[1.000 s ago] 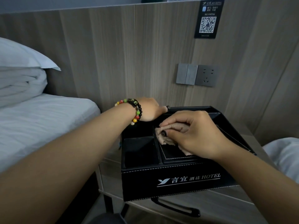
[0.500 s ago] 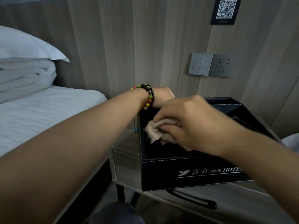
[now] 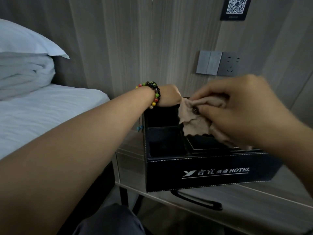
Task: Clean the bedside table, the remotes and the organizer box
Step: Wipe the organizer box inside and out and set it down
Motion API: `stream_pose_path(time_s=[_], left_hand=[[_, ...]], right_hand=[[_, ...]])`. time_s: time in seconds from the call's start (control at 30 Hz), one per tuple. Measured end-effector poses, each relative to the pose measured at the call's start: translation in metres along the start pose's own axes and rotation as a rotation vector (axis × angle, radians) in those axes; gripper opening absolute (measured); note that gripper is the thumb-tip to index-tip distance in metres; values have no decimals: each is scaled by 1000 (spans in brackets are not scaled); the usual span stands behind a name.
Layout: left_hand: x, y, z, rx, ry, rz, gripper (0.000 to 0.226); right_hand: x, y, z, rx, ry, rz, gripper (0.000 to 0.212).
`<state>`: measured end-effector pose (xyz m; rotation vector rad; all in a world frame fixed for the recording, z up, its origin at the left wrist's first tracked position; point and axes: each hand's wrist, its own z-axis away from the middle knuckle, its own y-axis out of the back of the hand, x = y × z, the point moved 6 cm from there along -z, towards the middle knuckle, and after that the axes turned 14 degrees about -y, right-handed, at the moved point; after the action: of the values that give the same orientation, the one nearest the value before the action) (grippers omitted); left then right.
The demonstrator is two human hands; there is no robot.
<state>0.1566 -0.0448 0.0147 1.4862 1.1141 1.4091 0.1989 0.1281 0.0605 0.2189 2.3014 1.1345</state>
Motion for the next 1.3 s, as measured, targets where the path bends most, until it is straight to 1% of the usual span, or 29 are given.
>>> stream_pose_path(time_s=[0.03, 0.07, 0.1, 0.2, 0.3, 0.33, 0.4, 0.43, 0.5, 0.57, 0.63, 0.7, 0.77, 0.83, 0.9, 0.93, 1.0, 1.03, 1.07, 1.1, 1.13, 1.17, 1.23, 1.3], left_hand=[[2, 0, 1, 34, -16, 18, 36], [-2, 0, -1, 28, 10, -11, 43], [2, -1, 4, 16, 31, -18, 49], [-5, 0, 1, 32, 55, -12, 51], [-5, -1, 2, 40, 67, 8, 46], [-7, 0, 1, 44, 77, 2, 46], [-5, 0, 4, 35, 84, -9, 48], [-5, 0, 4, 41, 84, -1, 47], [-7, -1, 4, 43, 106, 16, 44], [-7, -1, 5, 61, 115, 54, 43], [-6, 0, 5, 83, 110, 57, 43], [-8, 1, 5, 91, 106, 60, 42], [-12, -1, 4, 90, 105, 68, 37], [-14, -1, 4, 115, 101, 72, 35], [-10, 3, 6, 173, 83, 45, 42], [-6, 7, 8, 221, 58, -36, 45], [10, 15, 20, 317, 6, -291, 39], [20, 18, 27, 346, -6, -422, 36], [29, 20, 33, 376, -5, -503, 31], [38, 21, 40, 398, 1, -518, 25], [48, 22, 47, 422, 14, -473, 23], [62, 23, 54, 453, 27, -388, 25], [97, 20, 69, 531, 5, -244, 24], [138, 7, 84, 594, -77, -252, 21]], right_hand=[[6, -9, 4, -23, -49, -6, 18], [11, -23, 10, -63, -75, 19, 20], [11, -36, 19, -87, -60, 52, 22], [7, -40, 41, -33, 42, 74, 28], [24, -19, 56, 46, 66, 35, 20], [37, -10, 57, 102, 22, 47, 20], [69, 7, 53, 214, -143, 63, 23], [80, 13, 53, 244, -216, 69, 25], [80, 6, 54, 230, -261, 137, 29], [52, -15, 57, 161, -179, 173, 33], [25, -31, 63, 134, -77, 132, 44], [18, -34, 67, 169, -16, 84, 38], [29, -25, 71, 225, 5, 22, 36], [49, -10, 76, 269, 0, 28, 39], [72, 8, 78, 347, -14, 98, 35], [85, 17, 79, 389, -38, 131, 30], [112, 33, 84, 458, -130, 152, 23], [125, 39, 88, 487, -193, 149, 24], [137, 45, 92, 512, -251, 149, 25], [146, 49, 96, 532, -298, 155, 26], [154, 52, 100, 535, -352, 154, 25], [162, 55, 104, 524, -420, 122, 24], [175, 59, 110, 500, -555, -37, 25], [172, 58, 117, 525, -596, -220, 25]])
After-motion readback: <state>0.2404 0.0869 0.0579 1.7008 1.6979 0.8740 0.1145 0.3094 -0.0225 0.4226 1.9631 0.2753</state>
